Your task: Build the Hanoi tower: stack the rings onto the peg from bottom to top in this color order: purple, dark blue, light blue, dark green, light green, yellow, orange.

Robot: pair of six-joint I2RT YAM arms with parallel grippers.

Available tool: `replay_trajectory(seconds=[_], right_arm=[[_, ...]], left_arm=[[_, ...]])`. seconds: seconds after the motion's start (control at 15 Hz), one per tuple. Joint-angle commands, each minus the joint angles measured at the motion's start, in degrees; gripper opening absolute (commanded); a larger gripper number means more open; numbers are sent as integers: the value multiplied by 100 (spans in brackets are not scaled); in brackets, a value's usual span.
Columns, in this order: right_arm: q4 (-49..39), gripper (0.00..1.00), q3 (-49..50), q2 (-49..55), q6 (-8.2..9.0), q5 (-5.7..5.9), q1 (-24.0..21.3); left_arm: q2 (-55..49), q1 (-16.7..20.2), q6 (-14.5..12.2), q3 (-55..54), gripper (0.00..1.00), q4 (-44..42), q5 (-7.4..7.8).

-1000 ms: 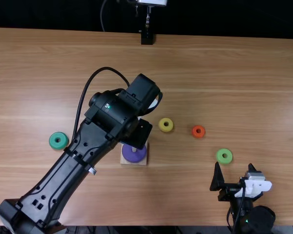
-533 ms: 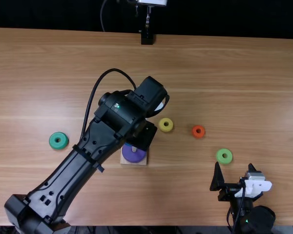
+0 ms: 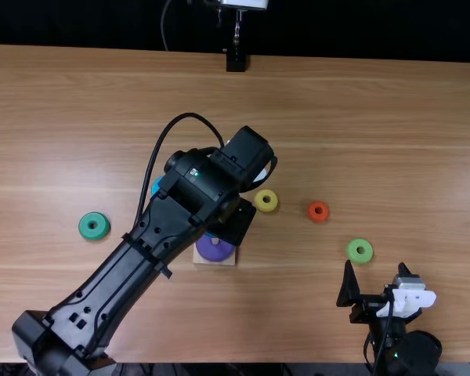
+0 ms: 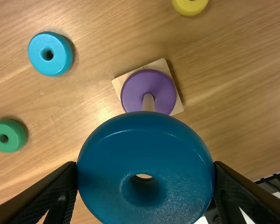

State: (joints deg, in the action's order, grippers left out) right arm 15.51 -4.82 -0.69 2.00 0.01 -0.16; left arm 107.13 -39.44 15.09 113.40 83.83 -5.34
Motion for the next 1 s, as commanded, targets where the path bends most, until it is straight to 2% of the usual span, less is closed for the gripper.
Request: replay_trajectory(seconds=[0.0, 0.53, 0.6, 0.67, 0.73, 0.87, 0.93], right_arm=[[407, 100, 403, 69, 32, 62, -80], [407, 100, 403, 69, 32, 62, -80], [407, 100, 403, 69, 32, 62, -80], [407, 100, 403, 69, 32, 62, -71], [407, 100, 403, 69, 32, 62, -80], [407, 100, 403, 69, 32, 62, -80], [407, 100, 403, 69, 32, 62, -80]], left_arm=[[141, -81, 31, 200, 0, 2, 28], [159, -81, 20, 156, 0, 12, 18], [159, -90, 10, 147, 38, 12, 28], [159, -81, 20, 112, 89, 33, 39], [159, -81, 31, 59, 100, 96, 113], [133, -37, 10, -38, 100, 107, 555], [124, -29, 10, -55, 100, 107, 608]])
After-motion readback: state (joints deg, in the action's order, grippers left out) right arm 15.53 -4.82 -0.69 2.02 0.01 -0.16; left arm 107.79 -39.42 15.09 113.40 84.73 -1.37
